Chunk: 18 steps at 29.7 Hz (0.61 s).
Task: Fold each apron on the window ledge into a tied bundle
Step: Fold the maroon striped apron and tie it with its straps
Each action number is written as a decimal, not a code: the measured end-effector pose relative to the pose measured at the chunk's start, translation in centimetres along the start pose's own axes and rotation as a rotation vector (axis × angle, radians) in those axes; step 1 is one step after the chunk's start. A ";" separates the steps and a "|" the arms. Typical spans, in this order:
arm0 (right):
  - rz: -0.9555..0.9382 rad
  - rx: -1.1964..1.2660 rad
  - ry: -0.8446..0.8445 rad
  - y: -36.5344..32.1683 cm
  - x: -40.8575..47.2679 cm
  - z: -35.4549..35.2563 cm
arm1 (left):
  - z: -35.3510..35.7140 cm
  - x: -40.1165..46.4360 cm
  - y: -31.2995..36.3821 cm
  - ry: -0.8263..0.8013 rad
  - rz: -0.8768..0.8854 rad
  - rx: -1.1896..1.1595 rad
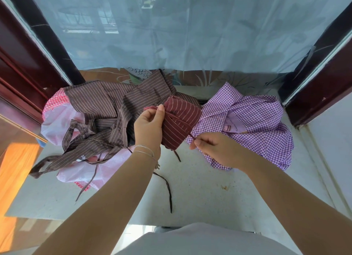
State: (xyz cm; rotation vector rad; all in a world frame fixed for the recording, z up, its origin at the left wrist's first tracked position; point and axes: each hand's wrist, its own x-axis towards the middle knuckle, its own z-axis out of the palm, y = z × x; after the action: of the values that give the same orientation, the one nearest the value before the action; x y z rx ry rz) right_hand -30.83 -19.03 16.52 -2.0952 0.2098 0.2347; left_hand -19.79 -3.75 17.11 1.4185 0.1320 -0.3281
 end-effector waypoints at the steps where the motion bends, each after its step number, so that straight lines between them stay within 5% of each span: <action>1: 0.000 -0.010 0.000 0.0 0.0 -0.1 | 0.1 0.0 0.0 -0.002 0.021 -0.002; 7: -0.044 -0.177 0.081 -0.4 0.4 -0.6 | -0.2 0.5 -0.2 -0.096 0.009 0.044; 11: 0.095 -0.036 0.087 -0.2 0.8 -2.0 | -1.5 1.2 0.7 -0.417 -0.087 -0.126; 18: 0.281 0.318 0.231 -0.3 1.9 -1.7 | -1.3 0.0 1.9 -0.730 0.249 -0.010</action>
State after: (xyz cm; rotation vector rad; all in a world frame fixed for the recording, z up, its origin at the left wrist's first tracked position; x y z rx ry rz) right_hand -28.78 -20.40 17.16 -1.7696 0.6405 0.1153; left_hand -19.12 -2.22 18.71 1.2113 -0.6313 -0.6130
